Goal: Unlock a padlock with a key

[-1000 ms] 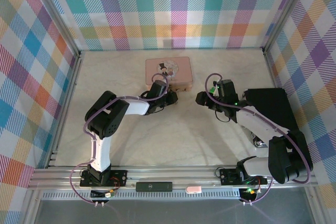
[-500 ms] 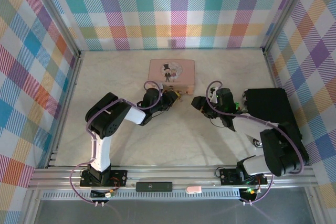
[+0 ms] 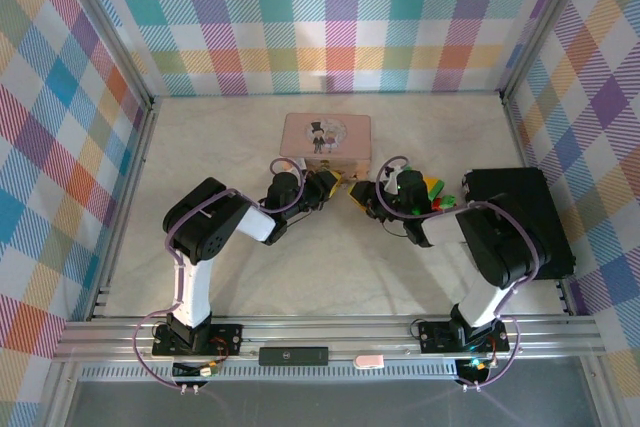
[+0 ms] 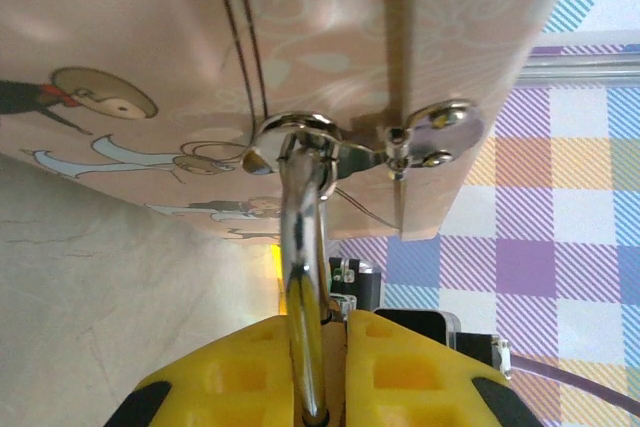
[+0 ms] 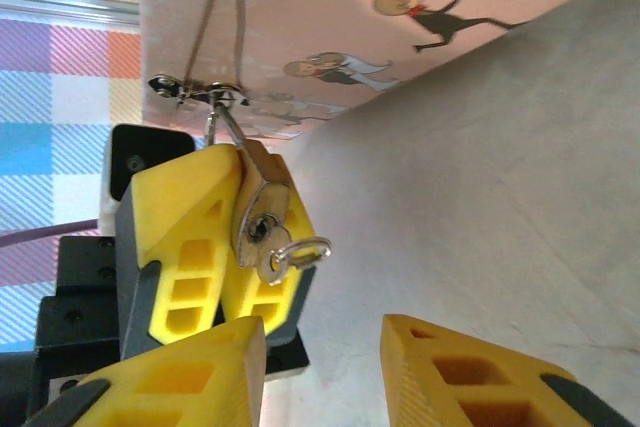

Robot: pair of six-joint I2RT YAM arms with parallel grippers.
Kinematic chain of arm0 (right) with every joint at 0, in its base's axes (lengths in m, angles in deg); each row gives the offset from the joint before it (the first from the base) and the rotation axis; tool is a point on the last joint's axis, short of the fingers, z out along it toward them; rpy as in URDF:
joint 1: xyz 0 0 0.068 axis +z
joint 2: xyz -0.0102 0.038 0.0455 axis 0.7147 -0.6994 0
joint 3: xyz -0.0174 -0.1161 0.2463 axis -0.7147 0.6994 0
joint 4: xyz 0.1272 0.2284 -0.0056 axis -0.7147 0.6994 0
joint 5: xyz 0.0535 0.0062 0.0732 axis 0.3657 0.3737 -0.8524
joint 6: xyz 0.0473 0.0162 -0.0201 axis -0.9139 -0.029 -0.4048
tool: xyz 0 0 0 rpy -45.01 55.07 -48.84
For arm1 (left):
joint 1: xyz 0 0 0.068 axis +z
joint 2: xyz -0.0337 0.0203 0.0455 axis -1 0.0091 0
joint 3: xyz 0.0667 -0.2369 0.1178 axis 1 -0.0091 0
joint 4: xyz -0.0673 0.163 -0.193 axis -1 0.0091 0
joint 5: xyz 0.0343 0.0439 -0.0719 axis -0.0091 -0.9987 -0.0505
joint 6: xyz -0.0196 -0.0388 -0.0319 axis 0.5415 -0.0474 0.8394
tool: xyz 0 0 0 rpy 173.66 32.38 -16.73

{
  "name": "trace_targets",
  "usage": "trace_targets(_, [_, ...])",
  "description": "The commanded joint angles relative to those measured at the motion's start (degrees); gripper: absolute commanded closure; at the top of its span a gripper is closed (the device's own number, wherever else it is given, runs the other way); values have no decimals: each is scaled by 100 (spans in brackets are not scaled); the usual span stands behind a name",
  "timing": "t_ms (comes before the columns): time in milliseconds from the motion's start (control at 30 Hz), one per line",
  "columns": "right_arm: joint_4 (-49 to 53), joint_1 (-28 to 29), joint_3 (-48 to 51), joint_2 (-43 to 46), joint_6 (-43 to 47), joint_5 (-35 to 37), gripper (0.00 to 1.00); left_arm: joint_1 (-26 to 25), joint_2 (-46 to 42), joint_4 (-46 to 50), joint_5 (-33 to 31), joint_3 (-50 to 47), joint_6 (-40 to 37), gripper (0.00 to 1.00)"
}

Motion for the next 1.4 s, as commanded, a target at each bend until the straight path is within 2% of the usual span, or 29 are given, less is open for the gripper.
trace_targets(0, [-819, 98, -164, -171, -282, -76, 66, -21, -101, -809, -37, -30, 104, 100])
trace_targets(267, [-1681, 142, -166, -596, -681, 31, 72, -33, -90, -881, -54, -66, 148, 100])
trace_targets(400, [-1745, 139, -126, -599, -687, 179, 74, -33, -91, -936, -78, -109, 182, 100])
trace_targets(633, [-1751, 139, -149, -567, -726, 303, 71, -33, -116, -982, -72, -164, 199, 100])
trace_targets(800, [-1956, 151, -178, -708, -858, 264, 78, -30, -107, -998, -63, -167, 206, 100])
trace_targets(1133, [-2386, 255, -232, -1041, -1164, 249, 82, -41, -117, -1033, -99, -211, 216, 100])
trace_targets(1233, [-2467, 257, -239, -1123, -1247, 283, 87, -41, -136, -1034, -107, -216, 217, 100])
trace_targets(1367, [-2600, 256, -204, -1180, -1425, 351, 100, -37, -144, -1034, -111, -222, 204, 100])
